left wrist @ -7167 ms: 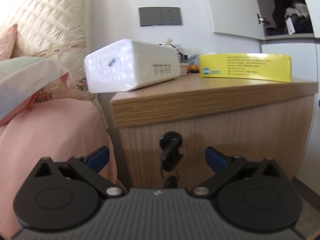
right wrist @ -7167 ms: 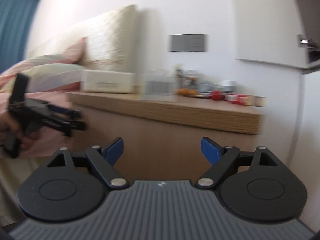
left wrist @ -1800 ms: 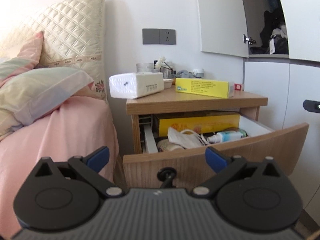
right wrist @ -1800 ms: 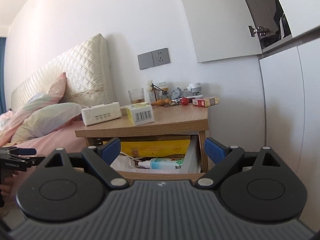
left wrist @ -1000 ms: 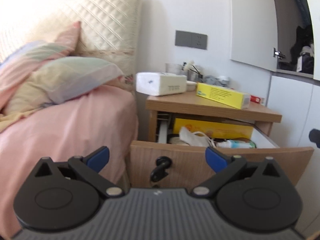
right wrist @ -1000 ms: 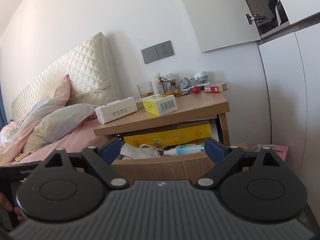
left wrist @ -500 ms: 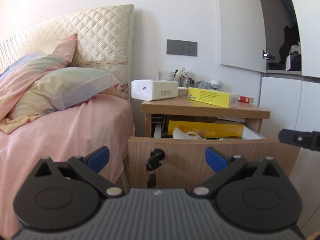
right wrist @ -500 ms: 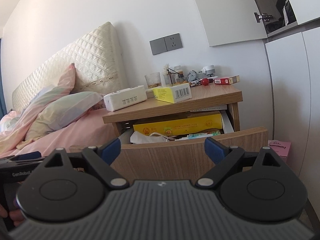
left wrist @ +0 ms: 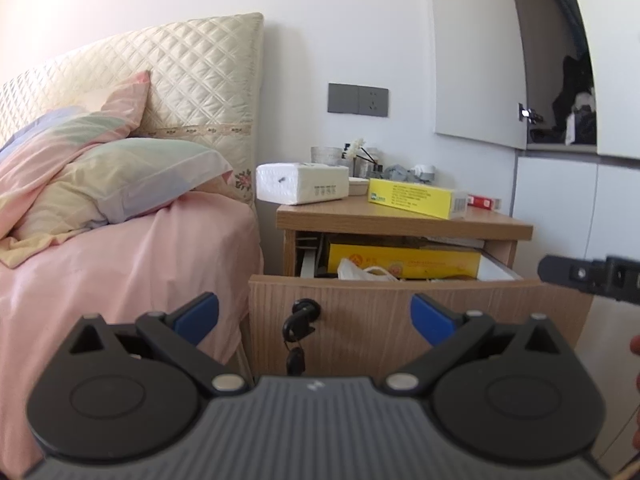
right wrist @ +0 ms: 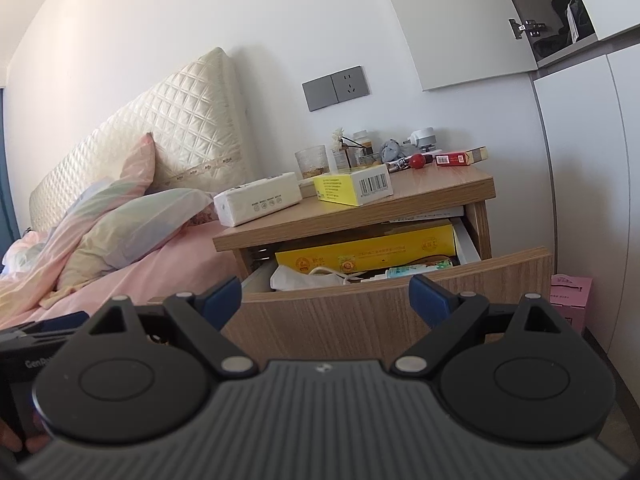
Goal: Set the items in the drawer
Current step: 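Release the drawer and move the right gripper to the yellow medicine box, then grasp the yellow-and-white medicine box with the right gripper and lift it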
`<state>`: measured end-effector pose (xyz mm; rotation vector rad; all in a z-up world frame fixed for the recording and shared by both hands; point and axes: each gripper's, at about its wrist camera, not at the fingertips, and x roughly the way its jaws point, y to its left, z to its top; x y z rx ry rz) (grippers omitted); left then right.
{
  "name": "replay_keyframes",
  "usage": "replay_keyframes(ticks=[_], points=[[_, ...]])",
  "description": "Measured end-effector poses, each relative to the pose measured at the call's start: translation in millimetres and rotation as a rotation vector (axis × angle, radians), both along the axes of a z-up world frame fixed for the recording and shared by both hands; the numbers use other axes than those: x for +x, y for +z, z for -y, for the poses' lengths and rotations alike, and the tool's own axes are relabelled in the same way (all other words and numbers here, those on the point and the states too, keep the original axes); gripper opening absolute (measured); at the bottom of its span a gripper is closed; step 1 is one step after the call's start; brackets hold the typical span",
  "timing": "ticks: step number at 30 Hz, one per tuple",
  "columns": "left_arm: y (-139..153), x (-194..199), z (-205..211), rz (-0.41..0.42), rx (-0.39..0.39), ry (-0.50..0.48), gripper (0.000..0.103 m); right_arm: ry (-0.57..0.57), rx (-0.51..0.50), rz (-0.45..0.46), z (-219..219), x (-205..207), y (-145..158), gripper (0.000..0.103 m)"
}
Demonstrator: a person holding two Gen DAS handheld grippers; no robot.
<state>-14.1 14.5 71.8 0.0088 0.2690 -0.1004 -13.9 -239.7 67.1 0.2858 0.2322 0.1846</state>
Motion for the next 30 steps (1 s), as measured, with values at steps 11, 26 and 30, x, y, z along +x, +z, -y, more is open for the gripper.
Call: replay_keyframes(ticks=[11,26,30], points=[[-1.0,-2.5,1.5,-0.001,-0.007,-0.020,0.103,0.051,-0.027,0.020,10.9,16.8,23.9,0.093],[-3.8,-2.8,2.9,-0.018,0.003,-0.061,0.103,0.177,0.033,-0.151,26.5,185.4,83.1,0.093],[-6.1,-1.9,2.8,-0.026,-0.002,-0.066,0.103,0.181,-0.023,-0.203,24.8,237.9,79.7,0.093]])
